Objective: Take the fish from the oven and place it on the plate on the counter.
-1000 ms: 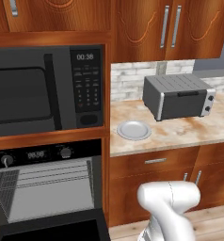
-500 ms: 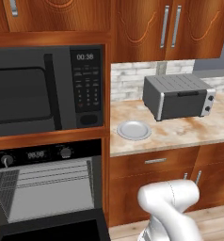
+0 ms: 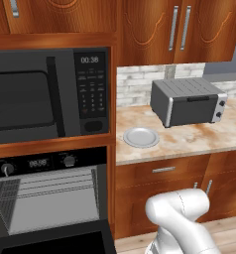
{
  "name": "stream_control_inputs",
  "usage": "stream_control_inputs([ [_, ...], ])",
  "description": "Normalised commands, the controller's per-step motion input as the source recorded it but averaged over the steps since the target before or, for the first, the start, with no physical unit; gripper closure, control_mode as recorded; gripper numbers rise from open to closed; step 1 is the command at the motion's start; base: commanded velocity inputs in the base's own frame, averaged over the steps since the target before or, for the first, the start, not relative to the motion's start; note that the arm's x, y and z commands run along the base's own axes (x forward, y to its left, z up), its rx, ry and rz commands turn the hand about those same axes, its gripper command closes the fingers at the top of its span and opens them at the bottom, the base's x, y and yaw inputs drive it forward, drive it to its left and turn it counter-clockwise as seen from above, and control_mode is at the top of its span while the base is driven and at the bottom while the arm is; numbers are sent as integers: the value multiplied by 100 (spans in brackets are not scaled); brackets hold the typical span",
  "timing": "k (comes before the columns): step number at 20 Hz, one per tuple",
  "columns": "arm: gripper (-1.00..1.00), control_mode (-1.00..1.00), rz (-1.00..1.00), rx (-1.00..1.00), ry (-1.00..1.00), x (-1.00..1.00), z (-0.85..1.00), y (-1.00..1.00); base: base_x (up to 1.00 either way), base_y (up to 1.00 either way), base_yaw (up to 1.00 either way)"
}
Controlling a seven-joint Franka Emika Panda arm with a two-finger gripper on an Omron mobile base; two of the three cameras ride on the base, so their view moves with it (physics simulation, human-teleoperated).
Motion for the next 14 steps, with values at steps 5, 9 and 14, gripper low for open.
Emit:
stream_control_inputs([
  [5, -100, -100, 0, 4, 3, 78, 12, 0, 0, 0, 0],
  [9, -100, -100, -2, 0, 31, 100, 37, 3, 0, 0, 0],
  [14, -100, -100, -5, 0, 40, 97, 21, 2, 0, 0, 0],
])
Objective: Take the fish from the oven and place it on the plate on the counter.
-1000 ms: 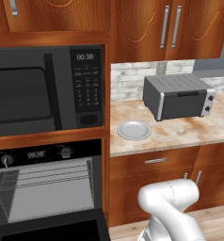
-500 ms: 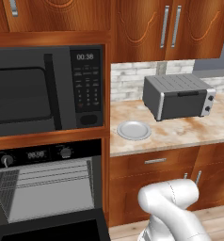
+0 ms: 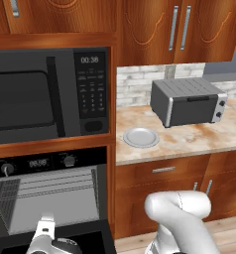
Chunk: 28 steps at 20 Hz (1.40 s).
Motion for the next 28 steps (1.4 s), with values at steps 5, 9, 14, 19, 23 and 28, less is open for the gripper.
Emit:
stream_control_inputs([
  [5, -100, -100, -8, -1, 14, 88, -6, 5, 0, 0, 0],
  [9, -100, -100, -7, -6, -1, 39, -10, 29, 0, 0, 0],
  [14, -100, -100, -7, -11, -18, 36, -44, 14, 0, 0, 0],
  [19, -100, -100, -6, -10, -25, 49, -55, 27, 0, 0, 0],
  [23, -100, -100, -6, -10, -22, 52, -43, 38, 0, 0, 0],
  [28, -100, -100, -7, -9, -14, 55, -50, 38, 0, 0, 0],
])
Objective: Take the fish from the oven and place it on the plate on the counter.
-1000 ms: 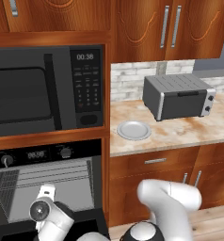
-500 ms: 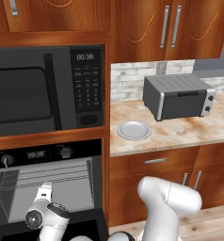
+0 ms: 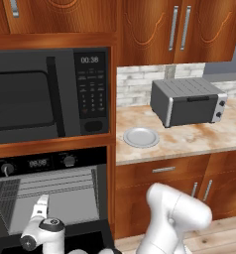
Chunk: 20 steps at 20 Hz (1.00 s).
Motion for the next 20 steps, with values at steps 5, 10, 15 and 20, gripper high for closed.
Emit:
stream_control_inputs([
  [5, -100, -100, -6, -9, -5, 66, -52, 41, 0, 0, 0],
  [10, -100, -100, -6, -8, -6, 65, -59, 34, 0, 0, 0],
  [15, -100, -100, -7, -3, -7, 21, -71, 9, 0, 0, 0],
  [20, -100, -100, -6, -2, -4, 2, -70, 0, 0, 0, 0],
])
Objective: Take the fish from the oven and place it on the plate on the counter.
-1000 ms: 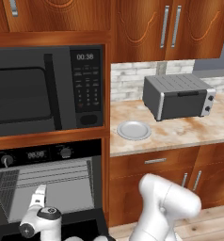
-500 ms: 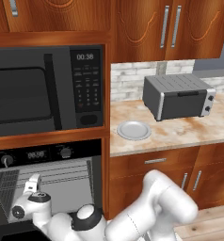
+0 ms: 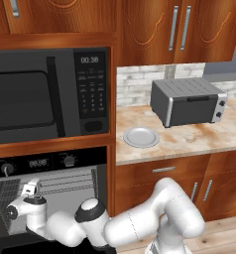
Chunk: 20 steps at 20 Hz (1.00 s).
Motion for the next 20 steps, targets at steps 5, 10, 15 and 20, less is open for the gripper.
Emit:
stream_control_inputs([
  [5, -100, -100, -5, 3, -12, -14, -79, -13, 0, 0, 0],
  [10, -100, -100, -12, 10, -24, -42, -83, -30, 0, 0, 0],
  [15, -100, -100, -14, 10, -28, -36, -91, -28, 0, 0, 0],
  [20, -100, -100, -9, 8, -30, -1, -87, -17, 0, 0, 0],
])
